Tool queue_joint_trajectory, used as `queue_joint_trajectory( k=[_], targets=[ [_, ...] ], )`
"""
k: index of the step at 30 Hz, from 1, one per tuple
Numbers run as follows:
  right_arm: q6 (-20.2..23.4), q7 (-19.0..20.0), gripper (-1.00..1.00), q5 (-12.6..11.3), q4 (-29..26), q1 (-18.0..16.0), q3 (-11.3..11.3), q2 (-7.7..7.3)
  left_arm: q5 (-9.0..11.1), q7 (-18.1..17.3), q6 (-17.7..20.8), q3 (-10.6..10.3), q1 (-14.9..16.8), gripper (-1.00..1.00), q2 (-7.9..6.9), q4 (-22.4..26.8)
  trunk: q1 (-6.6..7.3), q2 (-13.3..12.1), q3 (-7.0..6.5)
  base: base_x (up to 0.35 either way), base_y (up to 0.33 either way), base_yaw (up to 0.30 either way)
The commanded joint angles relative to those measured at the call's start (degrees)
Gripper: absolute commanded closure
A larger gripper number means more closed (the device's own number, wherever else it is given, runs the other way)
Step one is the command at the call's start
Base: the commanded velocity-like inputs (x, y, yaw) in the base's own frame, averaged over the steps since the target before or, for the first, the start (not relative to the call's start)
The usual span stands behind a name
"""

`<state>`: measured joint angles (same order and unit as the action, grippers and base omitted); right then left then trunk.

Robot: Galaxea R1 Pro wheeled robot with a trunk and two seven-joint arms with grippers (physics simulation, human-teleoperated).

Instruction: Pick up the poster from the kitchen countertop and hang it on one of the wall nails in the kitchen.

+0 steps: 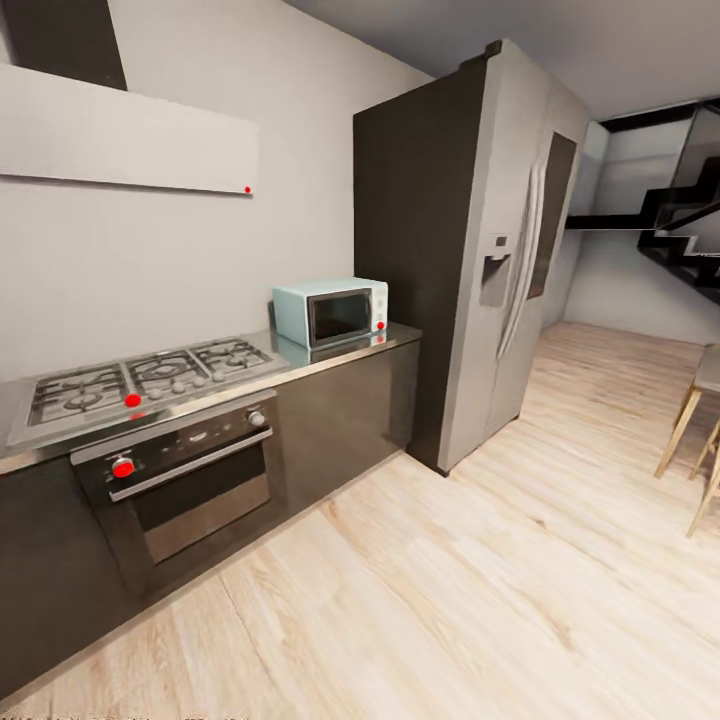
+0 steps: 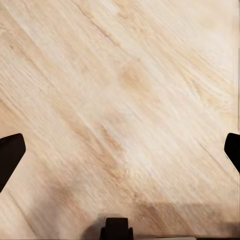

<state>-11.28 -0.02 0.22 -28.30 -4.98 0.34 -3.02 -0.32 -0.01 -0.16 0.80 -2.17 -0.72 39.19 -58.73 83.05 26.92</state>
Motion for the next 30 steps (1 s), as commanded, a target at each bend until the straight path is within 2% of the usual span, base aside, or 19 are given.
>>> queue_joint_trajectory(
  k=[1,13,30],
  targets=[
    [-0.2,0.0,-1.0,0.0,0.1,0.0,0.0,0.0,0.0,0.0,0.0,0.1,0.0,-1.0,0.02,0.1,0.0,0.0,0.05,0.0,-0.319,0.167],
    [-0.3,-0.1,-1.0,0.0,0.1,0.0,0.1,0.03,0.0,0.0,0.0,0.1,0.0,-1.0,0.02,0.1,0.0,0.0,0.05,0.0,-0.317,0.265],
    [-0.2,0.0,-1.0,0.0,0.1,0.0,0.1,-0.02,0.0,0.0,0.0,0.1,0.0,-1.0,0.02,0.0,0.0,0.0,0.08,0.0,-0.048,0.281]
  ],
)
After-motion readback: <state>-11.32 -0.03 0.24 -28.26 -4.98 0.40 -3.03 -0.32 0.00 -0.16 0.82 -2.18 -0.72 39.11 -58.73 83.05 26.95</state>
